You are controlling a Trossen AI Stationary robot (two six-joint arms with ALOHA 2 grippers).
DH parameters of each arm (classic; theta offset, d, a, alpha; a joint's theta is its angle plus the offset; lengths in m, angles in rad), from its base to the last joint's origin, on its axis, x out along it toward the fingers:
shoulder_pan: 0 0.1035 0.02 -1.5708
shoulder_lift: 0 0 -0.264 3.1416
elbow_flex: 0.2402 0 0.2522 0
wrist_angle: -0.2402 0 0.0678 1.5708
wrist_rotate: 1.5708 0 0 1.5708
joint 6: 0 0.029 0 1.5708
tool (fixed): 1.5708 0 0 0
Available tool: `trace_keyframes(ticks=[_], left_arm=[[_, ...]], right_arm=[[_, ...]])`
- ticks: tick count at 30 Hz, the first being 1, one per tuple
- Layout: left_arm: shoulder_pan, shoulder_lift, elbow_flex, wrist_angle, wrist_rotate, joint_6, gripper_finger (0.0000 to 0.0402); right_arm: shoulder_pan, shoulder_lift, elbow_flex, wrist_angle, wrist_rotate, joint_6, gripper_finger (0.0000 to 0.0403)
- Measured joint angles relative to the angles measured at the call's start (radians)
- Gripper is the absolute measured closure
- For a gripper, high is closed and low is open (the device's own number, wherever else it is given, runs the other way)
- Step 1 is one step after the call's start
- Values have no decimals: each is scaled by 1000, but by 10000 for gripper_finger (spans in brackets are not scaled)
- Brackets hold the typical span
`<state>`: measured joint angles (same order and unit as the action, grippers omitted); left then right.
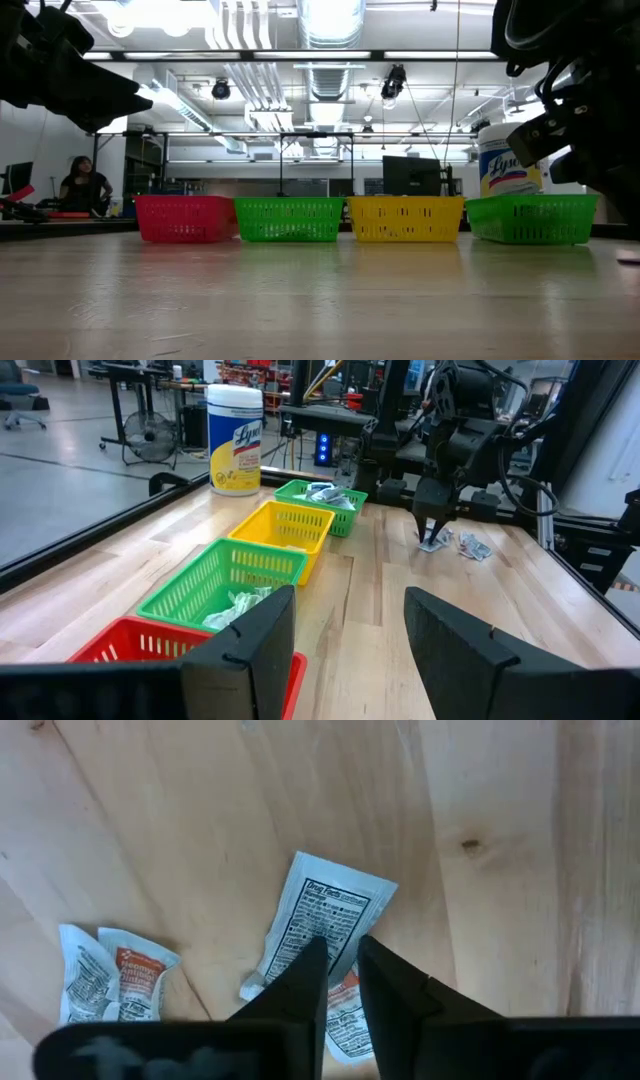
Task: Pick & Place First Aid Supplies
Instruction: Put the orange ointment pack into the yellow bin
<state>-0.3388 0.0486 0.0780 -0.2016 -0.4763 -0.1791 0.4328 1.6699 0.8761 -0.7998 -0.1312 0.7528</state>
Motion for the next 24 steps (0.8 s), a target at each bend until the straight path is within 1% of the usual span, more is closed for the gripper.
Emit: trace_keyframes(ticks=[5,15,24], left_arm=[[0,0,0,0,0,0,213],[0,0,0,0,0,0,213],[0,0,0,0,0,0,213]], right_arm=[[0,1,6,-5,2,0,368],[1,3,60,-5,2,-5,391],[1,3,85,-8,2,-44,394]])
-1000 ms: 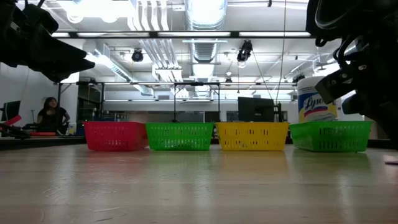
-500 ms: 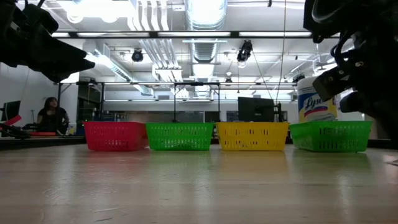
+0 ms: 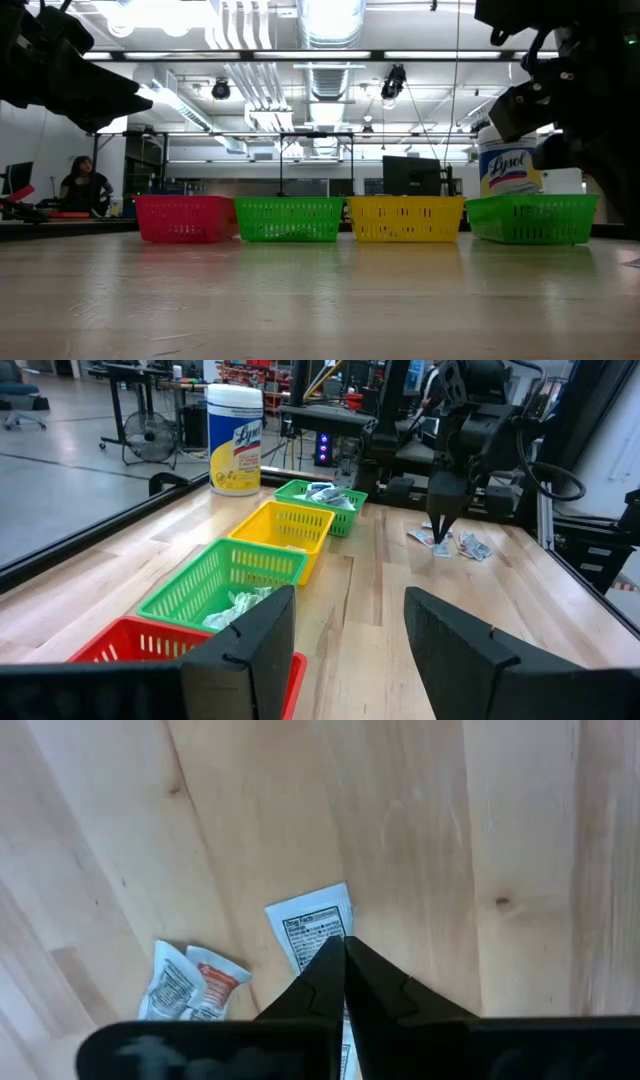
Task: Pick & Place First Aid Supplies
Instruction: Put the orange ointment pack into the yellow bin
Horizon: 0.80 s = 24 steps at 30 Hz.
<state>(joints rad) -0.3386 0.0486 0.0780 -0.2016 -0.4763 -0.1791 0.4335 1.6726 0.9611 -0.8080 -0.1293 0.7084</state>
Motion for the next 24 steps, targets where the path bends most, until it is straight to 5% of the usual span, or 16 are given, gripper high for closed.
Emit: trace_keyframes(ticks=[7,24], left_arm=[[0,0,0,0,0,0,213],[0,0,0,0,0,0,213]], right_arm=[[0,-2,-1,-12,-1,-52,387],[2,-3,-4,-49,-34,-107,300]])
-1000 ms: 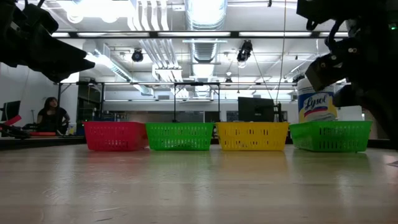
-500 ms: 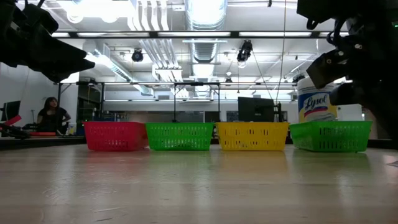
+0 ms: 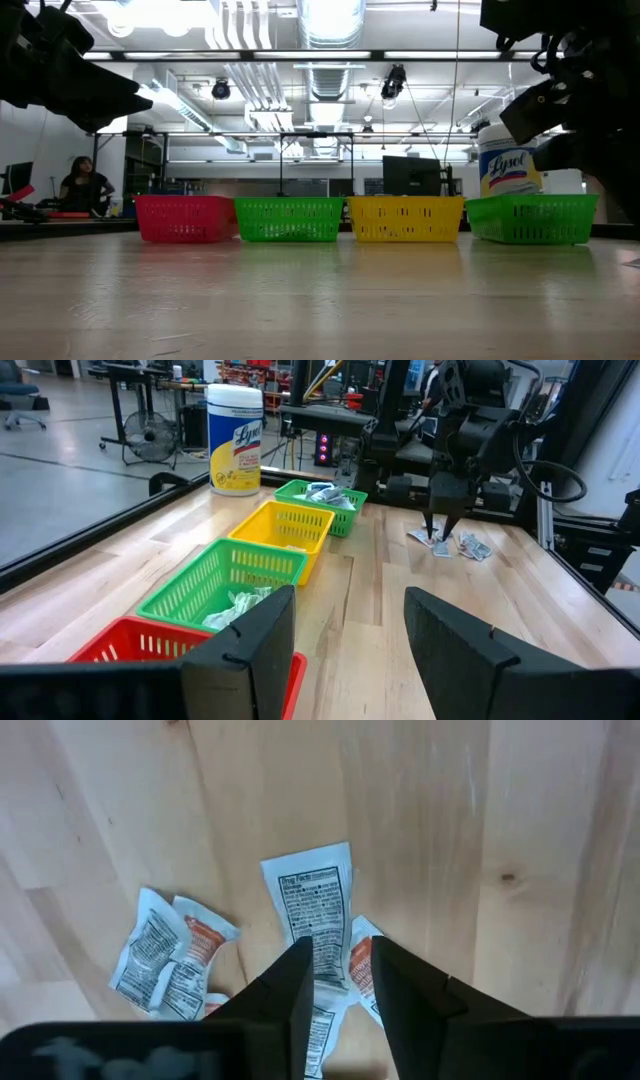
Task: Pick & Place First Aid Supplies
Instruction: Put the orange ointment pack into the yellow bin
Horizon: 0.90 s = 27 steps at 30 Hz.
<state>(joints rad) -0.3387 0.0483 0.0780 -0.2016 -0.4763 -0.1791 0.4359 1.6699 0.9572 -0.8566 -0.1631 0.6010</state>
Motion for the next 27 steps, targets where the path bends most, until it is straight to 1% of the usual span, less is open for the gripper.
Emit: trace_keyframes(ticks=[10,16,20,27], left_arm=[[0,0,0,0,0,0,213],[0,0,0,0,0,0,213],[0,0,0,0,0,0,213],[0,0,0,0,0,0,213]], right_arm=[[0,4,-34,20,4,-2,301],[0,50,-34,53,5,-25,313],[0,73,-32,48,5,-25,332],[0,55,-33,45,9,-26,379]])
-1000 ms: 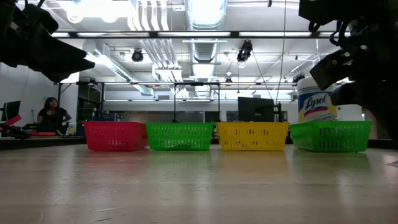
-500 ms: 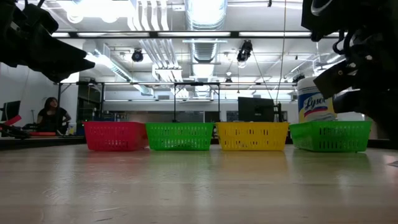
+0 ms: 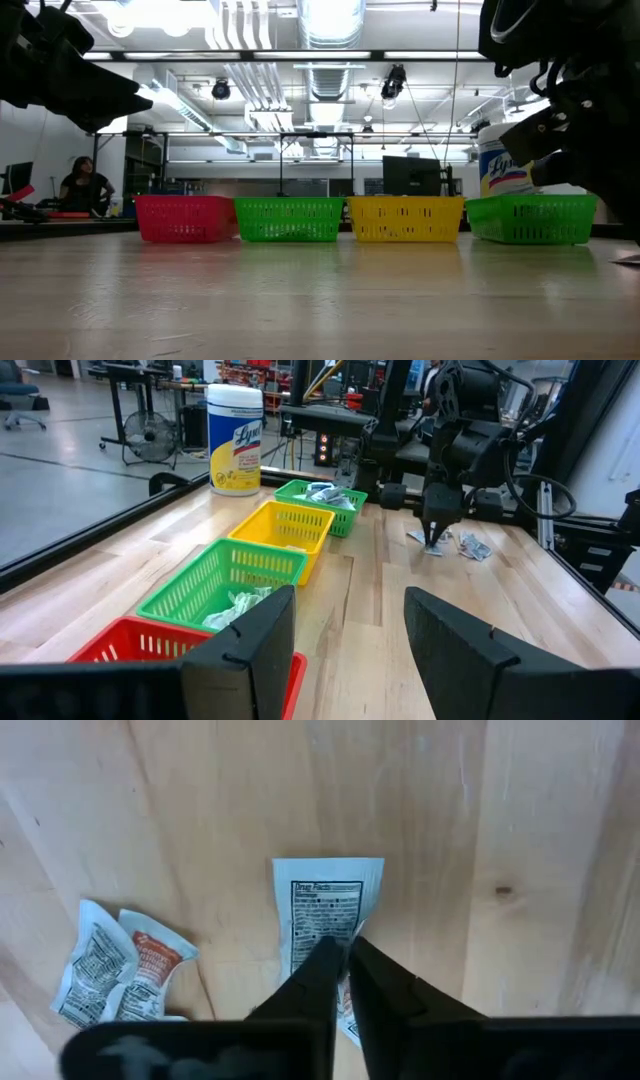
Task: Pick & Place First Aid Supplies
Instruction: Put the orange ointment pack into the yellow bin
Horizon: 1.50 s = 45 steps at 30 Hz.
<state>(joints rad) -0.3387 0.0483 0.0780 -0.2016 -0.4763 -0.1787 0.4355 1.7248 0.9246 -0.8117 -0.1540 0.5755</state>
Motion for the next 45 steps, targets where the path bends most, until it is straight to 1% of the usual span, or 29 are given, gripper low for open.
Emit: trace_keyframes(ticks=[4,14,17,19,22,24,27,30,32,35,38,41,43,45], left_arm=[[0,0,0,0,0,0,213],[0,1,0,0,0,0,213],[0,2,0,0,0,0,213],[0,2,0,0,-2,0,213],[0,2,0,0,-3,0,213],[0,2,0,0,-3,0,213],[0,2,0,0,-3,0,213],[0,2,0,0,-3,0,213],[0,2,0,0,-4,0,213],[0,3,0,0,-4,0,213],[0,3,0,0,-4,0,213],[0,3,0,0,-4,0,213],[0,3,0,0,-4,0,213],[0,3,0,0,-4,0,213]], right_arm=[[0,-14,4,3,-1,1,393],[0,-79,78,-19,-3,-9,394],[0,-103,103,-7,-2,-48,394],[0,-123,117,24,0,-85,394],[-5,-156,130,120,6,-149,394],[-8,-173,132,204,47,-199,394],[-8,-206,133,326,165,-282,394],[-8,-241,134,384,346,-351,394],[-8,-260,134,391,505,-373,394],[-9,-287,133,372,777,-375,394],[-15,-298,133,343,992,-403,394],[-31,-298,133,344,1118,-459,394],[-55,-292,133,345,1151,-496,394],[-87,-283,132,344,1151,-517,394]])
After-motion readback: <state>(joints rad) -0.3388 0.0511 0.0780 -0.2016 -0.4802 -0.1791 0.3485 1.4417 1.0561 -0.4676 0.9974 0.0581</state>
